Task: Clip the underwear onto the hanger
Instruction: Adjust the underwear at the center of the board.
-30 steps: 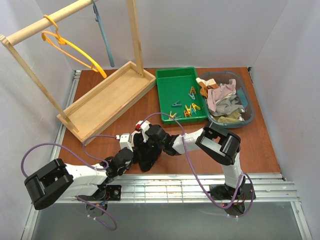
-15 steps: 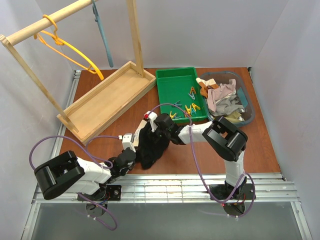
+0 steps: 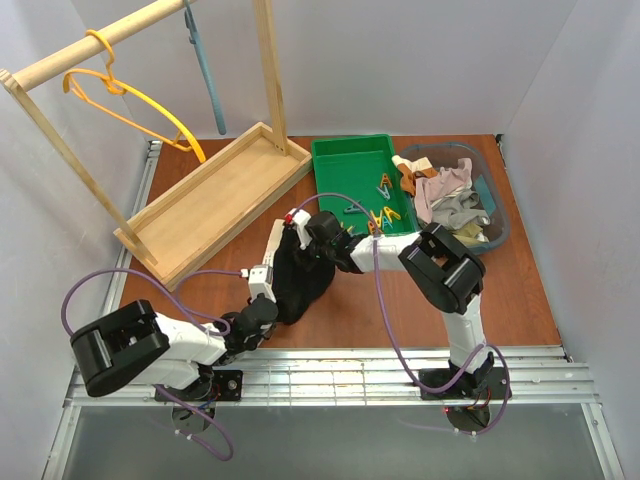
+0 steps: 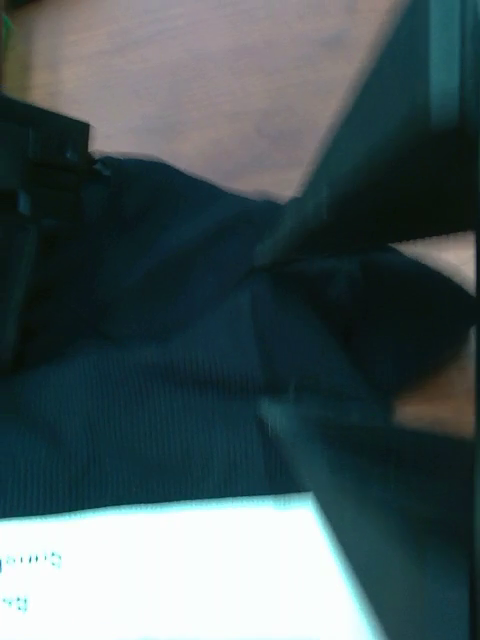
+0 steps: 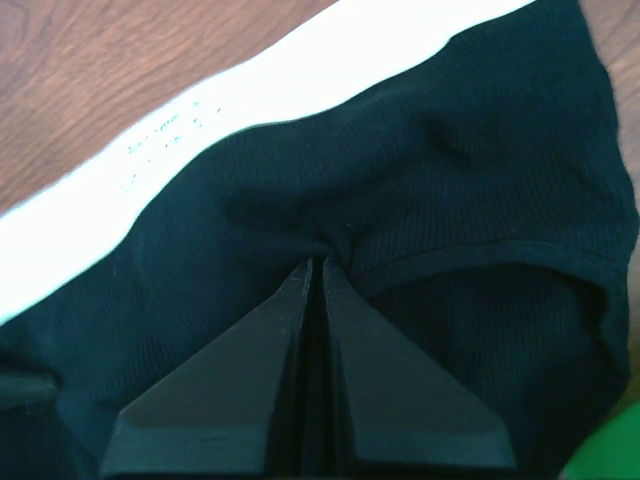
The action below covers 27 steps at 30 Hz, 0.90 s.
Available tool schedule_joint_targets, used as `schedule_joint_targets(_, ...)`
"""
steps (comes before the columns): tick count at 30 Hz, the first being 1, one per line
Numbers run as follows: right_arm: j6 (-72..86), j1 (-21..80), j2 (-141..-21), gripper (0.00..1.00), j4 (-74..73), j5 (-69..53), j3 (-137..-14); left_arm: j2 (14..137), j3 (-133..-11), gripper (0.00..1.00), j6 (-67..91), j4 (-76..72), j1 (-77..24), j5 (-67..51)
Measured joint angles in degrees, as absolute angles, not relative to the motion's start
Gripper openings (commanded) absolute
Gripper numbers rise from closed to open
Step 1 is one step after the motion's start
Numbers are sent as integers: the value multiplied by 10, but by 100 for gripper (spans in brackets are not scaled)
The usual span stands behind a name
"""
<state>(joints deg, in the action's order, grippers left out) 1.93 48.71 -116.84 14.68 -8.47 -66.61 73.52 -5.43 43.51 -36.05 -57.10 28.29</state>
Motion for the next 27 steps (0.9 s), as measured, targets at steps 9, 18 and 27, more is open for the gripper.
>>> schedule_joint_targets(9,-18,496,-1049,32,88,-102,-607,659,-104,82,410,-236,-591,381)
schedule_joint_targets(18,-26,528,-776,52,94,-84,-525,516,-240,98,340,-77,-591,568)
schedule_joint_targets(27,-18,525,-677,55,95,-27,-432,441,-468,98,211,-14,-594,623)
